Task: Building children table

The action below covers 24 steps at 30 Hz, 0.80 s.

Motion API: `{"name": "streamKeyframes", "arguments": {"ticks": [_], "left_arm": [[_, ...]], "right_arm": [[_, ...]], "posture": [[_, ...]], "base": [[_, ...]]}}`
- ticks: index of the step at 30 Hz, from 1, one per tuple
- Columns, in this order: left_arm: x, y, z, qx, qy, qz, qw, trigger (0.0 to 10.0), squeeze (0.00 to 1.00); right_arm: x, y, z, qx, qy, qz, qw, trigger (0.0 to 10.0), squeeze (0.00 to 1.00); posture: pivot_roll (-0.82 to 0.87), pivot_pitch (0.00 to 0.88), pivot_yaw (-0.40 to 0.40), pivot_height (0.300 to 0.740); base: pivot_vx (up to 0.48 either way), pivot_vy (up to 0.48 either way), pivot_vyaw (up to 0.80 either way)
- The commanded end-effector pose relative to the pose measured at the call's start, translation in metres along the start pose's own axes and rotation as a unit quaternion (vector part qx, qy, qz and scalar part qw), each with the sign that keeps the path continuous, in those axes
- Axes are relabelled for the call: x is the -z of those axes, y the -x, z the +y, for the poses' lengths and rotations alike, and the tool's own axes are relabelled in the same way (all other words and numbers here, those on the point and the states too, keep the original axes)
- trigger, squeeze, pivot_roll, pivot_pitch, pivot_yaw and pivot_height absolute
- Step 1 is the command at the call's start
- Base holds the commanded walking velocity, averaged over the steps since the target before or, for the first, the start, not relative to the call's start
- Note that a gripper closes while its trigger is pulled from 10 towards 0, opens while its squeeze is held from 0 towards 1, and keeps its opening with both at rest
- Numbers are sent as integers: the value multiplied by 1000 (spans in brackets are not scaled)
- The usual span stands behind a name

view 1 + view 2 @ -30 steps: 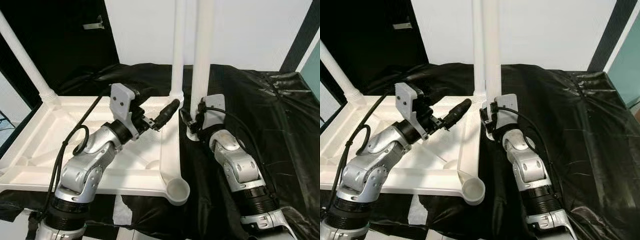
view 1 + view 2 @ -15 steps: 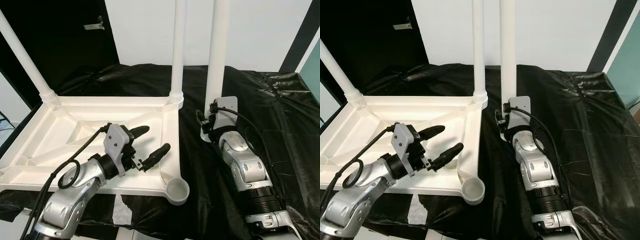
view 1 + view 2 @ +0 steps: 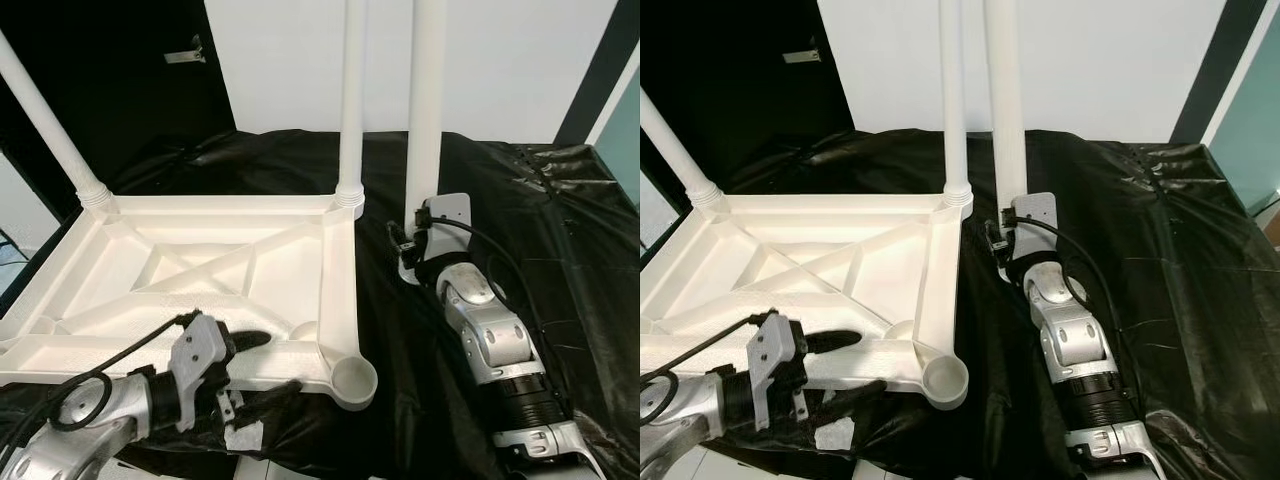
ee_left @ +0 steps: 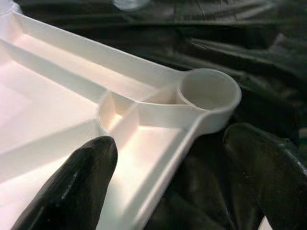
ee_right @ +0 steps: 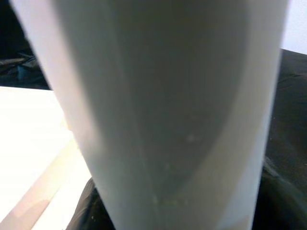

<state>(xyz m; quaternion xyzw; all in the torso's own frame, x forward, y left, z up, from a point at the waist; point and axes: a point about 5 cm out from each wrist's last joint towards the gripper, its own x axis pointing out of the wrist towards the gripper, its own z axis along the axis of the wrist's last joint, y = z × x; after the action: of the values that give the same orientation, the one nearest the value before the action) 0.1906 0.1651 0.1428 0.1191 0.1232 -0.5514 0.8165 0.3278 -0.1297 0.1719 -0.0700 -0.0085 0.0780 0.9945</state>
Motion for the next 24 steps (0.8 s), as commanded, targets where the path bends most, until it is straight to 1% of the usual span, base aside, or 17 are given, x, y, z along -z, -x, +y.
{"name": "streamKeyframes", "arguments": {"ticks": [1, 3, 4, 6, 8, 9, 10, 12, 13, 14, 17, 18, 19, 20, 21, 22, 24], "left_arm": [[3, -1, -3, 24, -3, 15, 1000, 10000, 0], [8, -5, -2, 12, -8, 38, 999, 10000, 0], [11, -7, -1, 7, -19, 52, 998, 10000, 0], [13, -8, 0, 4, -26, 62, 998, 10000, 0], [22, -12, 0, 2, -49, 93, 994, 9843, 0], [22, -12, 0, 2, -49, 93, 994, 9843, 0], [22, -14, 1, -4, -56, 94, 994, 8353, 0], [22, -14, 1, -4, -56, 94, 994, 8353, 0], [22, -17, 4, -16, -54, 93, 994, 2588, 0], [19, -20, 7, -26, -56, 89, 994, 196, 0], [19, -20, 7, -26, -56, 89, 994, 196, 0], [18, -21, 9, -31, -57, 87, 994, 196, 0], [17, -23, 13, -44, -67, 90, 993, 0, 0], [17, -23, 13, -44, -67, 90, 993, 0, 0], [14, -26, 16, -52, -77, 86, 992, 5882, 0], [12, -28, 17, -57, -82, 84, 991, 8706, 0], [10, -30, 18, -59, -86, 83, 991, 8706, 0]], "right_arm": [[-4, -2, 0, -1, 2, -8, 1000, 10000, 0], [-7, -5, -1, -4, 7, -12, 1000, 10000, 0], [-8, -6, -1, -5, 9, -13, 1000, 10000, 0], [-9, -6, -1, -6, 10, -13, 1000, 10000, 0], [-10, -7, 0, -10, 16, -15, 1000, 10000, 0], [-10, -7, 0, -10, 16, -15, 1000, 10000, 0], [-10, -8, 0, -11, 17, -15, 1000, 10000, 0], [-10, -8, 0, -11, 17, -15, 1000, 10000, 0], [-11, -8, 1, -12, 18, -16, 1000, 10000, 0], [-12, -8, 2, -12, 18, -17, 1000, 10000, 0], [-12, -8, 2, -12, 18, -17, 1000, 10000, 0], [-12, -9, 2, -13, 18, -18, 1000, 10000, 0], [-13, -9, 3, -14, 19, -19, 1000, 10000, 0], [-13, -9, 3, -14, 19, -19, 1000, 10000, 0], [-13, -9, 3, -14, 18, -19, 1000, 10000, 0], [-13, -9, 3, -13, 19, -19, 1000, 10000, 0], [-13, -9, 4, -13, 19, -19, 1000, 10000, 0]], "posture": [[14, 0, 16, 740], [16, 0, 3, 740], [16, 0, -4, 740], [16, 0, -4, 740], [15, 0, -12, 740], [15, 0, -12, 740], [14, 0, -13, 740], [14, 0, -13, 740], [13, 0, -14, 740], [8, 0, -14, 740], [8, 0, -14, 740], [8, 0, -14, 740], [6, 0, -11, 740], [6, 0, -11, 740], [7, 0, -12, 740], [7, 0, -11, 740], [5, 0, -9, 740]], "base": [[0, 0, 0], [0, 0, 0], [0, 0, 0], [0, 0, 0], [0, 0, 0], [0, 0, 0], [0, 0, 0], [0, 0, 0], [0, 0, 0], [0, 0, 0], [0, 0, 0], [0, 0, 0], [0, 0, 0], [0, 0, 0], [0, 0, 0], [0, 0, 0], [0, 0, 0]]}}
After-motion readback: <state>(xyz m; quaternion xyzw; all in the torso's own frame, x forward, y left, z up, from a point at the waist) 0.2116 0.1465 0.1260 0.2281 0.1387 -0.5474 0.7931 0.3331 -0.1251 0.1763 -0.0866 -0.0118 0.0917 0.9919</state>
